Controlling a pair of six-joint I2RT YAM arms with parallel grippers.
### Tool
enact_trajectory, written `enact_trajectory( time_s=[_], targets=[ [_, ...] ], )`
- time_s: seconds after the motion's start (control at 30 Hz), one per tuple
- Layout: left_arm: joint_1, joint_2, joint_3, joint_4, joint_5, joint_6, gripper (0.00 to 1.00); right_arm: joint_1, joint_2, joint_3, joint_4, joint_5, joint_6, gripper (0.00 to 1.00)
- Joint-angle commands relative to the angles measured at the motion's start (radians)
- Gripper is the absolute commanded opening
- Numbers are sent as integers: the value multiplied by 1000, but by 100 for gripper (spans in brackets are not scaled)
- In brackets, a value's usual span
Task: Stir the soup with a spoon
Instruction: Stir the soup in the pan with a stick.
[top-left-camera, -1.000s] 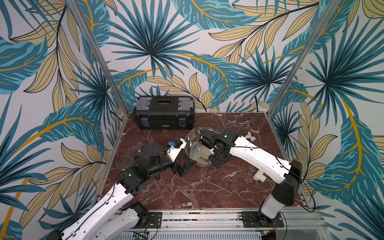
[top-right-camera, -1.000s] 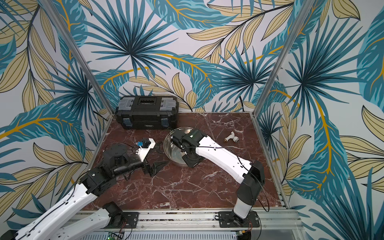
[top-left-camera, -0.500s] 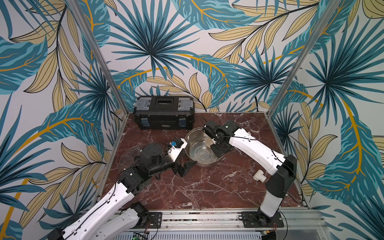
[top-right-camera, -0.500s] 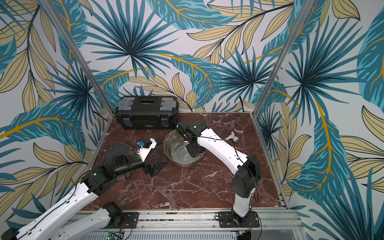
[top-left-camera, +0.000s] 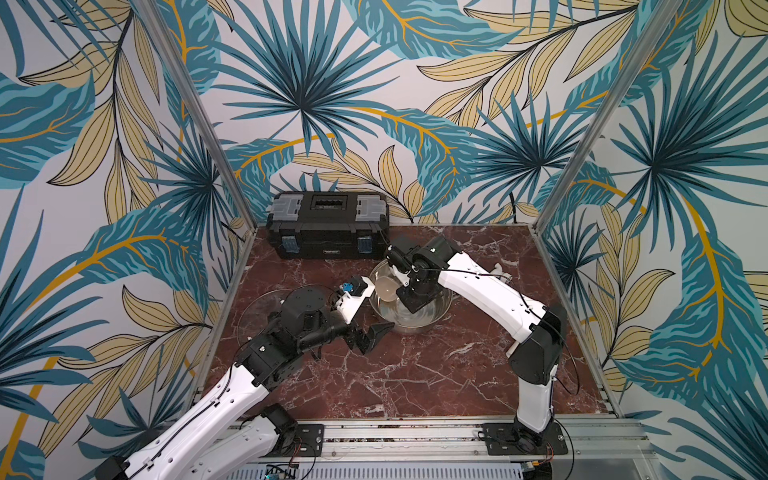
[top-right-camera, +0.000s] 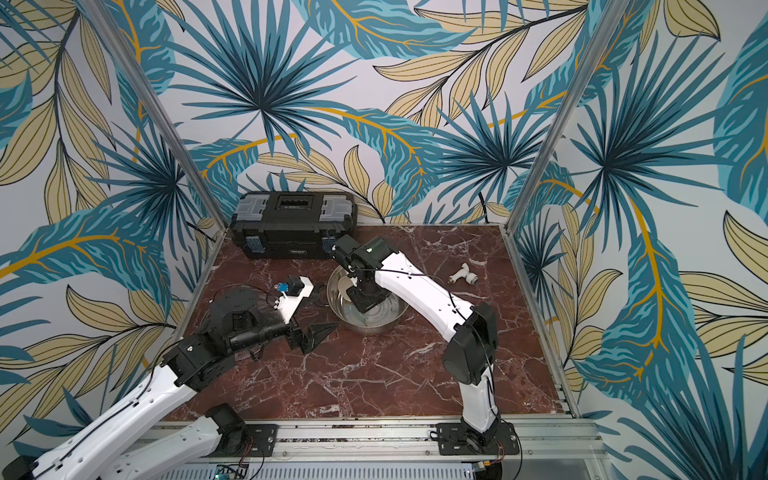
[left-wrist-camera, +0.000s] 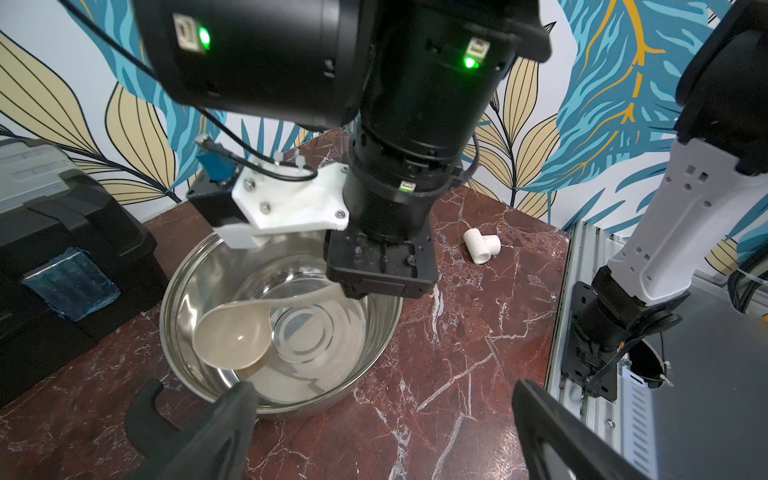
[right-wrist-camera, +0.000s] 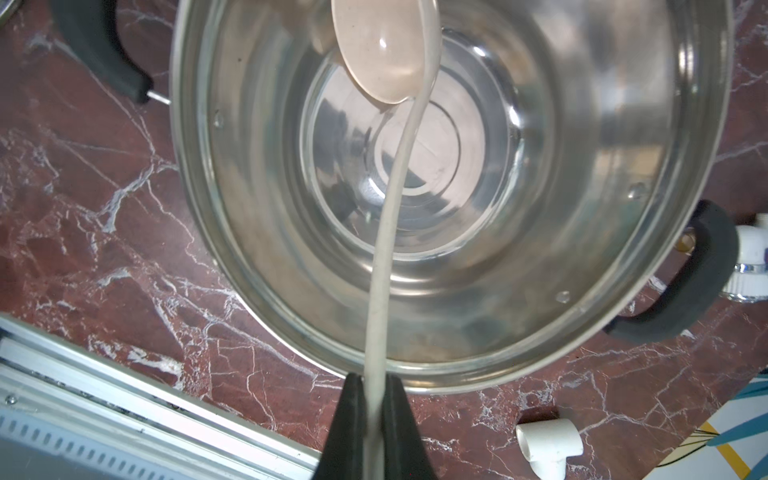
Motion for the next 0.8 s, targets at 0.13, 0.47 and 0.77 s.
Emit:
enact_trajectory(
  time_s=[0.13,0.47,0.77],
  targets=[
    [-4,3,1,15,2,-4,100,3,-144,-149,-58,-4,-1,0],
    [-7,14,-4,32,6,-6,100,-26,-279,-365,-81,197,83,0],
    [-11,30,-5,43,7,-11,100,-69,-193,-215,0,289,74,0]
  ],
)
